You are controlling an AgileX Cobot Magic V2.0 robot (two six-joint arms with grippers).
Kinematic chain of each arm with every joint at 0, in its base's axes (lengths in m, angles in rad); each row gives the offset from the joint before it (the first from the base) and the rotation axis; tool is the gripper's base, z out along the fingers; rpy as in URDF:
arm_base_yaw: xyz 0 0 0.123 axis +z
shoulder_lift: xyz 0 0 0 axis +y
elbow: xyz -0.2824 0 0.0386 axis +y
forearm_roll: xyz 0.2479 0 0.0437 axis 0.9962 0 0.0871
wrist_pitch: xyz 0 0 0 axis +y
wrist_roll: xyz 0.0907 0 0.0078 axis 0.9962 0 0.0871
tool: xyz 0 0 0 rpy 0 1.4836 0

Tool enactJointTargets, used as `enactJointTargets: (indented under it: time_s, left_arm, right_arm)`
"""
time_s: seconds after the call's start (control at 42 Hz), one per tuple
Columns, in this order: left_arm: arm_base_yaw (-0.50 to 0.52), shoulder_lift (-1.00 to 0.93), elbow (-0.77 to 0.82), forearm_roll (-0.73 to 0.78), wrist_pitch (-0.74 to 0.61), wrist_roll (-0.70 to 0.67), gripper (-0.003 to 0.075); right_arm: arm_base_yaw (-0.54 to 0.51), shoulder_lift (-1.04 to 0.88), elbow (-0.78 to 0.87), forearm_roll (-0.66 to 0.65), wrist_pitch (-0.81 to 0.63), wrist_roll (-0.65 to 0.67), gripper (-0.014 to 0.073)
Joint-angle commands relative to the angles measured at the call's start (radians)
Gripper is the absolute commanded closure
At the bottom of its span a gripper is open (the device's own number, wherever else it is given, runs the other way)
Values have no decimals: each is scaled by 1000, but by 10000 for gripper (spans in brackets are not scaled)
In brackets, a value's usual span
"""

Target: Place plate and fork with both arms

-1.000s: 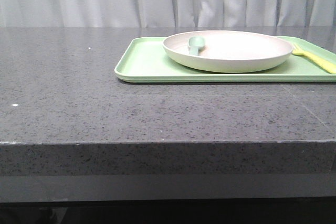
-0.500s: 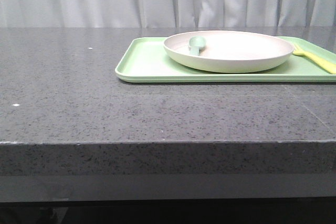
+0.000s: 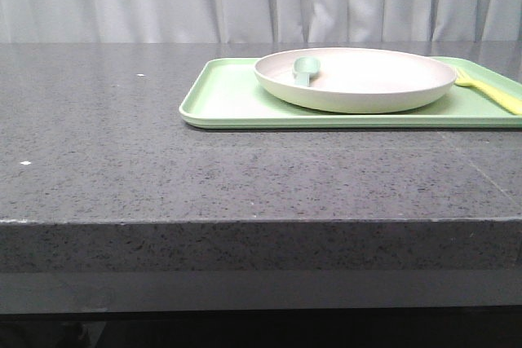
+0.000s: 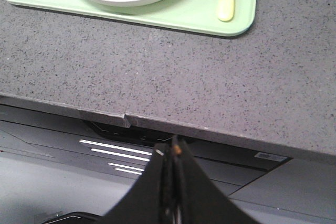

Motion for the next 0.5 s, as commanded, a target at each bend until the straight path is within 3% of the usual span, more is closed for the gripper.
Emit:
enactJointTargets:
  time_s: [0.0, 0.476]
  left_arm:
    - [1, -22, 2, 27, -90, -49, 738]
    - [1, -22, 2, 27, -104, -49, 738]
  right_arm:
    - [-1, 7, -25, 1, -65, -1, 655]
    - [-1, 7, -25, 1, -65, -1, 655]
